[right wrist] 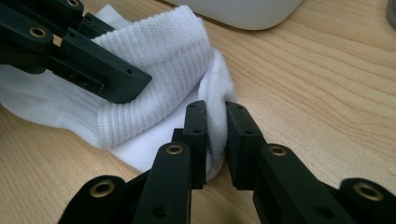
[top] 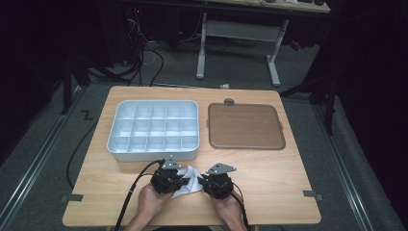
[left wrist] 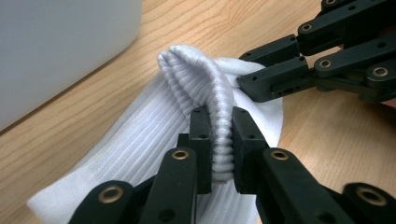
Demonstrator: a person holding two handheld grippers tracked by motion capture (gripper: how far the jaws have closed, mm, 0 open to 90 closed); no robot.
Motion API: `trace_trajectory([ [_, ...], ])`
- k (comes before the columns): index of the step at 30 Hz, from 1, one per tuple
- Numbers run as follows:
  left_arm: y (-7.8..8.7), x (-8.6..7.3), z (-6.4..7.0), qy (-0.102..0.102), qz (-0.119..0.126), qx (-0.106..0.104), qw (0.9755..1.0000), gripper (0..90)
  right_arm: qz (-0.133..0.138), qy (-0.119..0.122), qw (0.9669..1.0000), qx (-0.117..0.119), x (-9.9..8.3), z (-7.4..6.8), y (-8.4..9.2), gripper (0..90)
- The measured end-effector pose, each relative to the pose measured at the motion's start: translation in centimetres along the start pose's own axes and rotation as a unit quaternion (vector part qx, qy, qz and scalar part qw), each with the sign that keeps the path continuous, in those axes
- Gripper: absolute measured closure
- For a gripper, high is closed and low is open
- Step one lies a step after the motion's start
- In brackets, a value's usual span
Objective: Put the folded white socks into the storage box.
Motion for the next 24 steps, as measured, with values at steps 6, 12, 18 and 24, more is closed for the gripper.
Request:
trace_trajectory([
  [6, 0.9, 0.5, 0.1, 0.012, 0.016, -0.010, 0.9997, 72.5, -0.002, -0.007, 1.0000, -0.002, 0.1, 0.1, 0.1, 72.6],
  [12, 2.3, 1.8, 0.4, 0.025, 0.044, -0.020, 0.9985, 59.9, 0.011, -0.002, 0.9999, -0.003, 0.7, 0.2, 1.0, 69.6],
  [18, 4.0, 2.1, 0.3, 0.026, 0.060, -0.018, 0.9977, 56.0, 0.026, -0.012, 0.9996, 0.004, 1.3, 0.5, 2.3, 69.1],
  [24, 5.7, 2.0, -0.9, 0.032, 0.081, 0.011, 0.9961, 55.2, 0.047, -0.009, 0.9988, 0.011, 2.2, 0.4, 4.0, 72.7],
])
Point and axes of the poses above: each handheld gripper's, and its own axes: y roughly backward along the jaws, x roughly out of its top, z roughly to its right, the point moved 7 cm from there along -y, roughly forward along the jaws, and after that the axes turned 11 degrees about -y, right-handed, at the moved point
